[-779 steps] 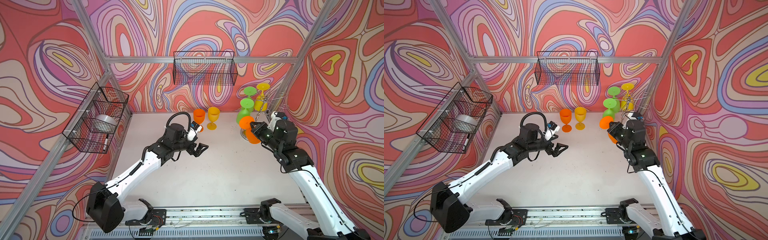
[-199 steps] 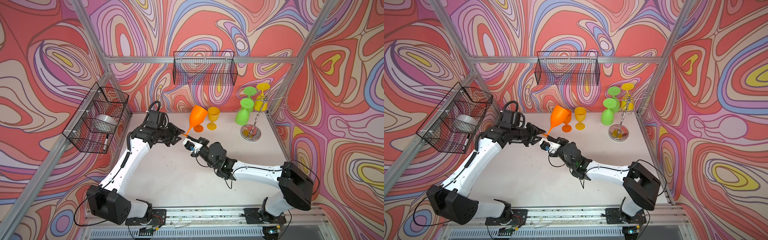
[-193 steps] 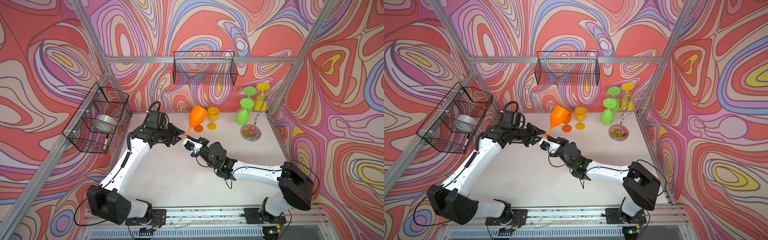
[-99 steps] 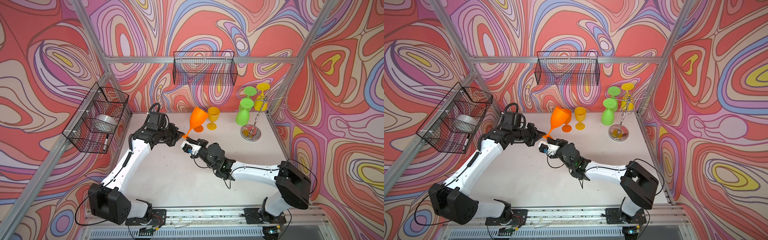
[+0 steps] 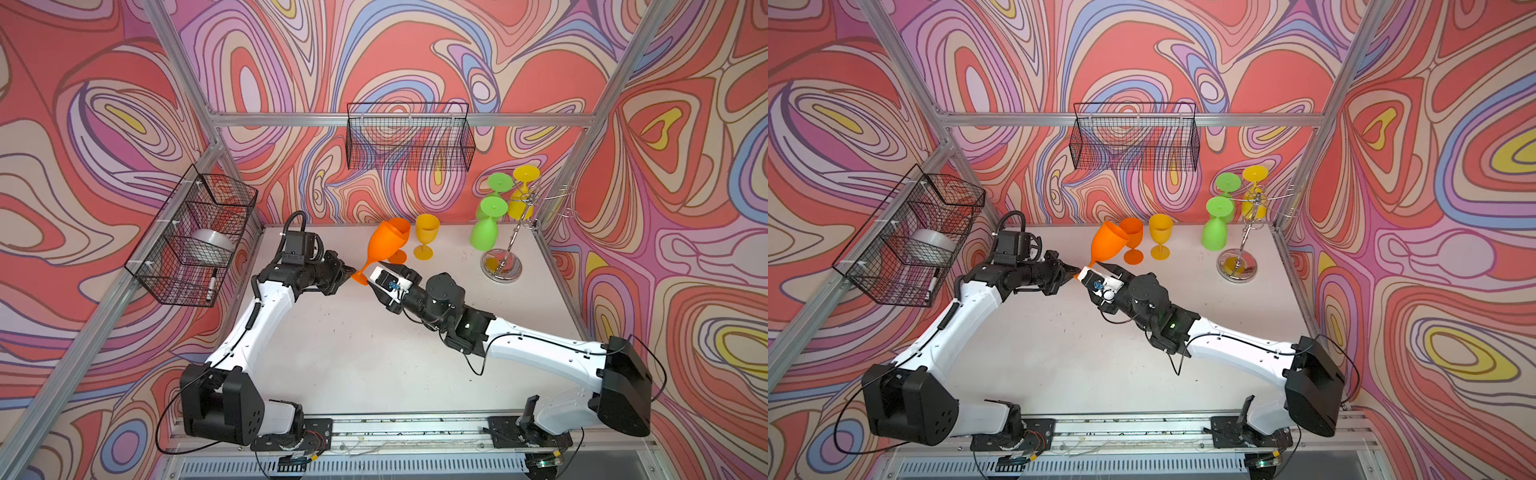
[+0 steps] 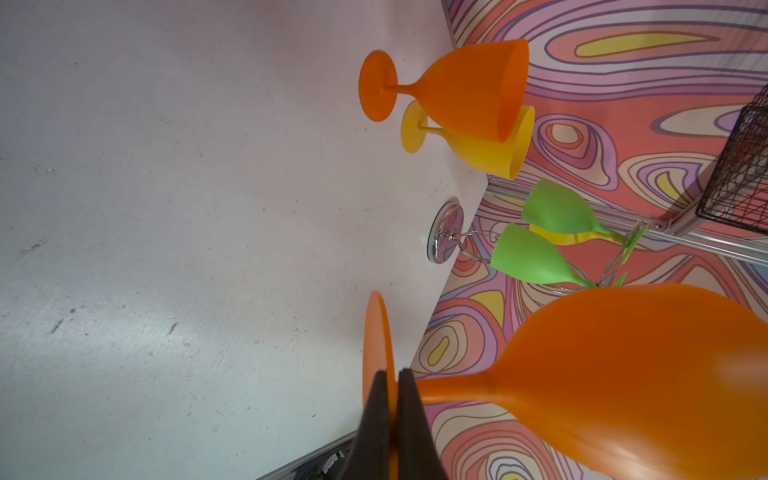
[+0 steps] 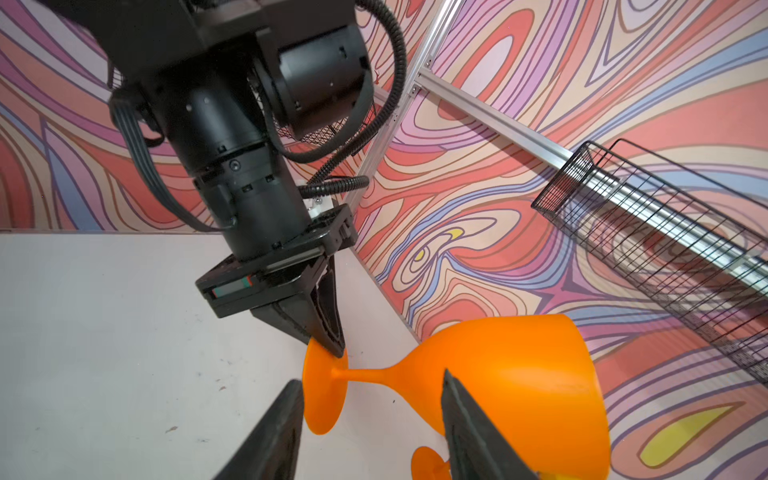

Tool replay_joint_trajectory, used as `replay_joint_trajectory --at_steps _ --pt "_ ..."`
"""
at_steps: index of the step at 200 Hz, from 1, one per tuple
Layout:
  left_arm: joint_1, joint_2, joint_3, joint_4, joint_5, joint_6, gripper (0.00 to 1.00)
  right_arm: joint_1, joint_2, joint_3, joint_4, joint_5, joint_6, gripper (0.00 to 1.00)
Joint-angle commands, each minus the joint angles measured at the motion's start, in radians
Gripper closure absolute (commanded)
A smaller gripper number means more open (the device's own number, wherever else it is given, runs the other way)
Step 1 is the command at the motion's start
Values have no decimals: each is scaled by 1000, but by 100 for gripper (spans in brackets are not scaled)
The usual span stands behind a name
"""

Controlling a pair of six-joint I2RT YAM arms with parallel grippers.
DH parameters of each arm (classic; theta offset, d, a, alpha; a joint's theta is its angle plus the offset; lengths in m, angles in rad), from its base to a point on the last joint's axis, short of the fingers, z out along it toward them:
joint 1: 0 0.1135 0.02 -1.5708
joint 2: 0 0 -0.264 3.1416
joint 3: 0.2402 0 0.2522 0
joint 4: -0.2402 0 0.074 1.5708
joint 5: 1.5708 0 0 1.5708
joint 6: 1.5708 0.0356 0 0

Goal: Take the wine glass off the wine glass rack

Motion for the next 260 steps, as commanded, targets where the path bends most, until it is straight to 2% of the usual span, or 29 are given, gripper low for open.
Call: replay_joint_trajectory --at_steps 1,20,45,61,100,157,204,237,260 --pt "28 6 9 75 73 110 100 6 -24 51 -162 -26 120 44" --pt "42 14 3 116 101 154 100 -3 -33 69 -203 -13 173 43" --pt "47 15 -25 180 122 189 100 -70 -46 84 -240 -28 292 44" --pt "47 12 -54 227 134 189 100 -119 -66 89 -249 -68 378 44" --pt "47 -16 -125 353 163 196 100 -202 -76 131 -289 -55 563 46" --pt "48 -42 -162 349 134 316 100 -336 -31 187 -335 -230 871 51" --pt "47 -42 -216 372 126 356 100 -342 0 259 -345 -327 934 53" --pt "47 -42 -224 387 128 344 100 -338 46 321 -385 -421 940 63" --pt "48 -46 -224 385 119 344 100 -308 70 342 -416 -402 921 64"
